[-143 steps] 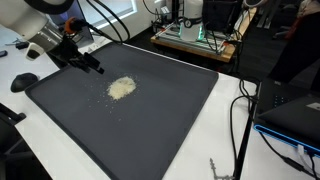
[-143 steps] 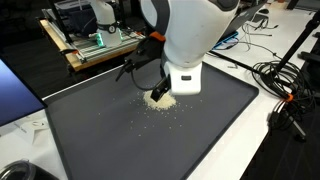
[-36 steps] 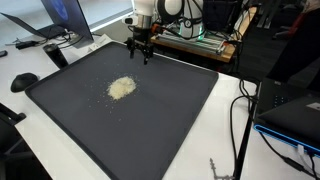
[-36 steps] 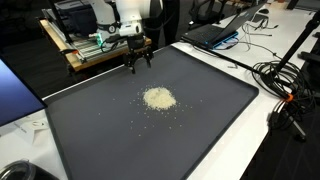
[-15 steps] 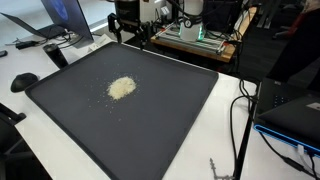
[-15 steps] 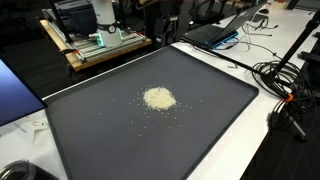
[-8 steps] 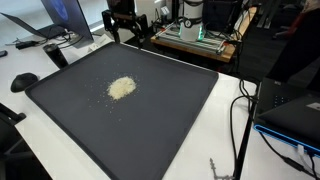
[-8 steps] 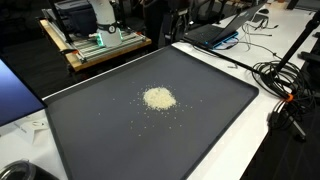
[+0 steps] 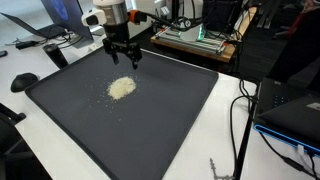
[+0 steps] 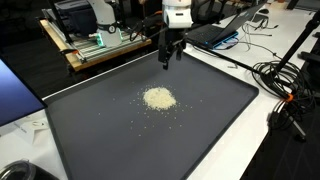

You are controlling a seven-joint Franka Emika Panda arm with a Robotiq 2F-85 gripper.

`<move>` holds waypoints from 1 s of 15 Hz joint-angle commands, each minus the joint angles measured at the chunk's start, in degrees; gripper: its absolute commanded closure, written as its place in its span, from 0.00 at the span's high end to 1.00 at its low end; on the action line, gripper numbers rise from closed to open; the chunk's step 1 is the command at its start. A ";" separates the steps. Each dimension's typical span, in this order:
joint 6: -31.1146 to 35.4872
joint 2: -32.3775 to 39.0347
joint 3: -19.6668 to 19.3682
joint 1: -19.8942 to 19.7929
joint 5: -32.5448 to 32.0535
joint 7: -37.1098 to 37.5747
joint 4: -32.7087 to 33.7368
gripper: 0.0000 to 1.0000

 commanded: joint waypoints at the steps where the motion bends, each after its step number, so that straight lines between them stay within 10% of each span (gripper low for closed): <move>1: 3.51 3.72 5.78 -6.50 -1.28 1.85 1.41 1.00; 15: 10.45 15.33 7.67 -10.27 -8.95 2.51 7.08 1.00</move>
